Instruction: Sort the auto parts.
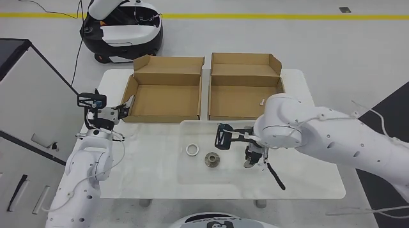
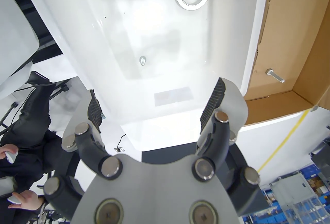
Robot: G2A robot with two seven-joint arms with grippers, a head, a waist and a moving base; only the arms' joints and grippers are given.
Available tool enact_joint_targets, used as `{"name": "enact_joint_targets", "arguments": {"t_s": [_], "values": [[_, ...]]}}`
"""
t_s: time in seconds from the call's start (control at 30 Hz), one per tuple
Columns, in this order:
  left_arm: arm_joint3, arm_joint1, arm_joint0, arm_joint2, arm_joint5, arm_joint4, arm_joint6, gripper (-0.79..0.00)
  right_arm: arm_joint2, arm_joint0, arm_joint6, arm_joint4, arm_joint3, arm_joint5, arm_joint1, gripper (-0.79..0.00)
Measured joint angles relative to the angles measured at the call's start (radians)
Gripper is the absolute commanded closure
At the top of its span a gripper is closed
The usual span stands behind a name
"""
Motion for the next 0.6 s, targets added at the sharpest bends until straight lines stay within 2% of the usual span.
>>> {"name": "enact_joint_targets", "arguments": {"t_s": [0.6], "values": [[0.0, 0.0, 0.0, 0.0, 0.0, 0.0, 0.0, -0.785, 0.008, -0.045, -0.02, -0.016, 0.062, -0.01, -0.027, -0.785]]}}
